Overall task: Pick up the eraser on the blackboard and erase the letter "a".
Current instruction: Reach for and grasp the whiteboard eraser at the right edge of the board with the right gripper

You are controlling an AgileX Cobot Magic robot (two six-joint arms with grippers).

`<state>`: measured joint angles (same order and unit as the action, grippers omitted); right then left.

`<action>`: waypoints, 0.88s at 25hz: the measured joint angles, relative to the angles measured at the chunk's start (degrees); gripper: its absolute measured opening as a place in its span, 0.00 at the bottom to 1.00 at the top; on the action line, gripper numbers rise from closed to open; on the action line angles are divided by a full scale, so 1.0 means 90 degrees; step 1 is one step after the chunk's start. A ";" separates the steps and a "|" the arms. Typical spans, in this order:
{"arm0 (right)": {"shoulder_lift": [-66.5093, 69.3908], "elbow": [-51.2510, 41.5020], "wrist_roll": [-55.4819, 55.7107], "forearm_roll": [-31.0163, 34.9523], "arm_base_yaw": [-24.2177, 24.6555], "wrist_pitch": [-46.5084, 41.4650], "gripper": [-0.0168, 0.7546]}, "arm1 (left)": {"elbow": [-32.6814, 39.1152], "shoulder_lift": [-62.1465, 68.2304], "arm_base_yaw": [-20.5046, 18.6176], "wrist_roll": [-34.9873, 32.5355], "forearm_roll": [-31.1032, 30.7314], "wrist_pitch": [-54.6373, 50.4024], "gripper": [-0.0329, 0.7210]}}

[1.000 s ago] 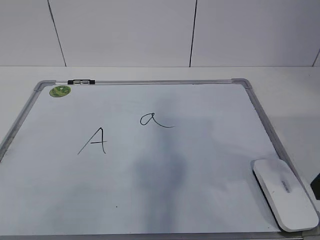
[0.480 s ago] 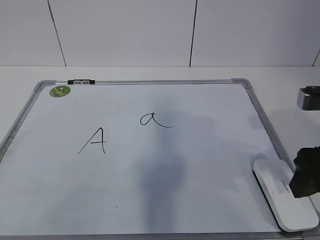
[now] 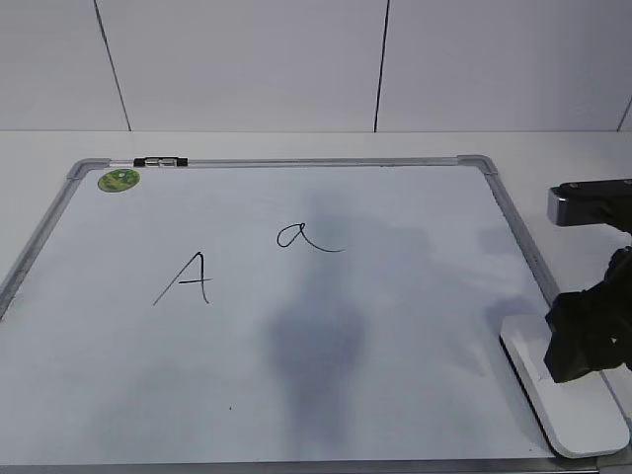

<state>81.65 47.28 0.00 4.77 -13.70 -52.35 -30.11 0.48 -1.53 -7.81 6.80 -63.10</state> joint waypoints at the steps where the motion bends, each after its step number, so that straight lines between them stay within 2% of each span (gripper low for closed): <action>1: 0.0058 0.0013 -0.0042 0.0000 0.0000 0.0027 0.78 | 0.0000 0.0000 0.0000 0.0000 0.0000 0.0000 0.39; 7: 0.0297 0.0207 -0.0236 0.0045 0.0000 0.0052 0.79 | 0.0000 0.0000 0.0000 0.0000 0.0000 0.0000 0.39; 12: 0.0523 0.0222 -0.0431 0.0160 0.0000 -0.0129 0.89 | 0.0000 0.0000 0.0000 0.0000 0.0000 0.0000 0.39; 22: 0.0761 0.0222 -0.0326 0.0280 0.0000 0.0081 0.90 | 0.0000 0.0000 0.0000 0.0000 0.0000 0.0000 0.39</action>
<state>88.49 49.28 -2.94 7.29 -13.70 -51.62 -30.11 0.48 -1.53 -7.81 6.80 -63.10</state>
